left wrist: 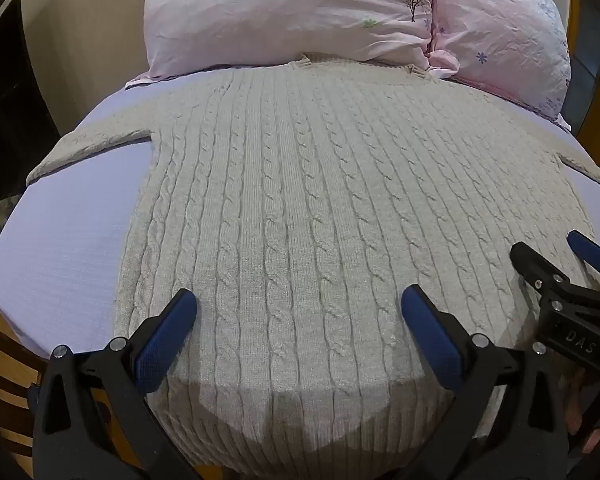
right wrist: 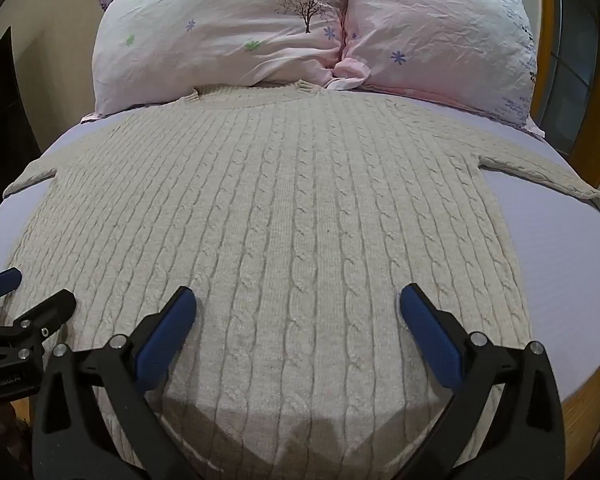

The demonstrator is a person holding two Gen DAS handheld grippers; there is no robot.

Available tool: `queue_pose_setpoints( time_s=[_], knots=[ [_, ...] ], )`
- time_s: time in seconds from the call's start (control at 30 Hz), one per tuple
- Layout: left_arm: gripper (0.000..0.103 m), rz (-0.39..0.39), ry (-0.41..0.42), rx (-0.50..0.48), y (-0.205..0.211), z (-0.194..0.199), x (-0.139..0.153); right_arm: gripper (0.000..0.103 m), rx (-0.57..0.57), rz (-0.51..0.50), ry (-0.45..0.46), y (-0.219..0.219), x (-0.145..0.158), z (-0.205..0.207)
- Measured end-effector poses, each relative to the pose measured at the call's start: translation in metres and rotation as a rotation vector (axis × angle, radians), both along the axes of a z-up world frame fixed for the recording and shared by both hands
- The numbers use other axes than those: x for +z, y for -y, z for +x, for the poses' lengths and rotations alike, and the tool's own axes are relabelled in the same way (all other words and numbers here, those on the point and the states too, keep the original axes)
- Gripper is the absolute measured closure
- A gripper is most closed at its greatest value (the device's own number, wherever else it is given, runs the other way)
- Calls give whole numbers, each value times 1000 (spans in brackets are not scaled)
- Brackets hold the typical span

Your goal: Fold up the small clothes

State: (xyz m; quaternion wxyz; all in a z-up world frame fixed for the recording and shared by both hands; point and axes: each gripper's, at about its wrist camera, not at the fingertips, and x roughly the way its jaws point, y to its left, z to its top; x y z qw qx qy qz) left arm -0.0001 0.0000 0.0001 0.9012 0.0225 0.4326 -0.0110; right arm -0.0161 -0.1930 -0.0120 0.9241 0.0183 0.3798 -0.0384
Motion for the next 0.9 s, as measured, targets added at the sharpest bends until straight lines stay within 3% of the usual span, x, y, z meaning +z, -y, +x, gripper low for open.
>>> queue_pose_setpoints(
  time_s=[0.9],
  knots=[
    [1,0,0,0,0,0,0,2,1,0,-5,2,2,1]
  ],
)
